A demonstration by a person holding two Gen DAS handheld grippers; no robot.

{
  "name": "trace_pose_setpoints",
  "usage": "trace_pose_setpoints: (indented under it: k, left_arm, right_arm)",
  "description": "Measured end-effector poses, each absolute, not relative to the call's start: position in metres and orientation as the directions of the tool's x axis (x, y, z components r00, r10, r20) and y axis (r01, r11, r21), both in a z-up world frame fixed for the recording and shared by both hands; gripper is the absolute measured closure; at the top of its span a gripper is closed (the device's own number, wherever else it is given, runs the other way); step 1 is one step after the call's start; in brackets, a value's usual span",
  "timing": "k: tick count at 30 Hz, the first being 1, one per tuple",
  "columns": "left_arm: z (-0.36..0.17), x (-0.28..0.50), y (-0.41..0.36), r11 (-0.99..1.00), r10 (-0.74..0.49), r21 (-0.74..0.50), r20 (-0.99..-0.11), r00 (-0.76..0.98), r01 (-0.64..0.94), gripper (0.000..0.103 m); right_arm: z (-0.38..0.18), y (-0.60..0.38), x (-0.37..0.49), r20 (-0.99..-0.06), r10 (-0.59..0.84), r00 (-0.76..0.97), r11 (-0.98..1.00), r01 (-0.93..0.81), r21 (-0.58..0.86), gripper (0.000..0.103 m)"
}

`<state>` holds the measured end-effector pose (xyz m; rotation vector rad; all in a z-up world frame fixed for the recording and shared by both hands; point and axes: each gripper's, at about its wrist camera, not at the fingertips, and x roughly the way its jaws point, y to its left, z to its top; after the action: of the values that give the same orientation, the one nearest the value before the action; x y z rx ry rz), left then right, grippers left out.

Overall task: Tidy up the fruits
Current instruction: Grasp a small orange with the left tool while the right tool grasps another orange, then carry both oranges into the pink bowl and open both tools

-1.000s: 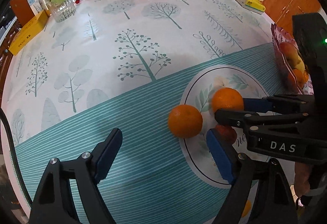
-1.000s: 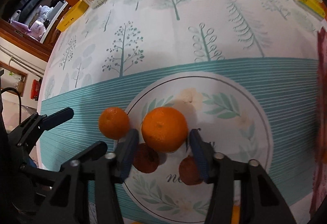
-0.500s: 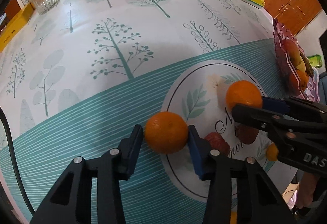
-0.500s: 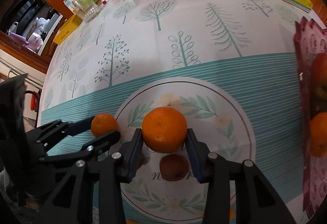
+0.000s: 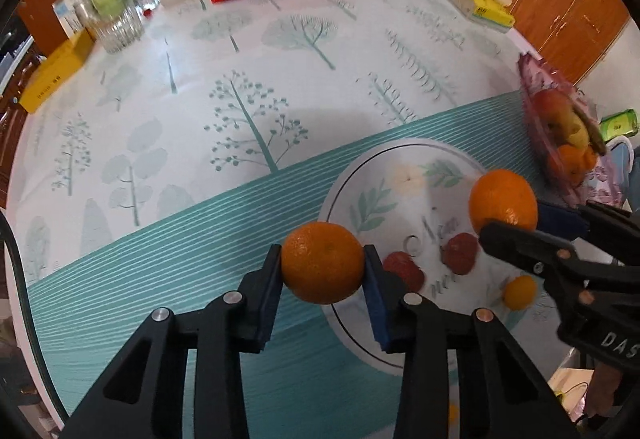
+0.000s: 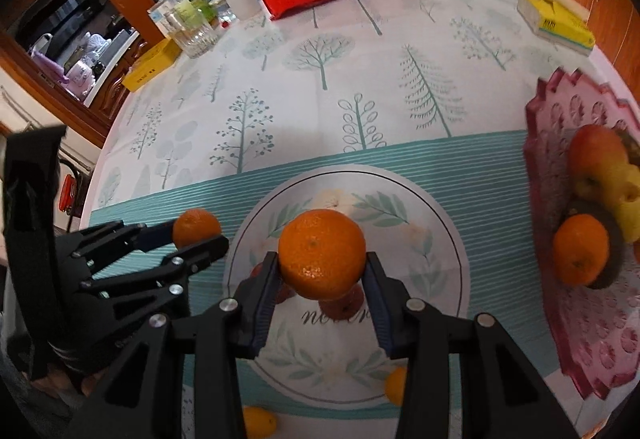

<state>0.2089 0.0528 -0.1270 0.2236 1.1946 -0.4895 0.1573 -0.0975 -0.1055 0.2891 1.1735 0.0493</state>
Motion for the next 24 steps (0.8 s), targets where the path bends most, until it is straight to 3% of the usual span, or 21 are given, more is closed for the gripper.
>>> trace_pose_setpoints:
  k: [11, 24]
  left_arm:
    - [-0.060, 0.154, 0.031, 0.825, -0.342, -0.108, -0.877, 0.339, 0.554, 0.066]
    - [-0.007, 0.098, -0.095, 0.732, -0.444, -0.111, -0.827, 0.347, 0.673, 0.066]
  right_arm:
    - [-0.051, -0.095, 0.096, -0.857, 0.121, 0.500, 0.980, 0.078, 0.183, 0.061]
    - [0.010, -0.186, 0.026, -0.777, -0.009, 0.629, 0.981, 0.154, 0.114, 0.061]
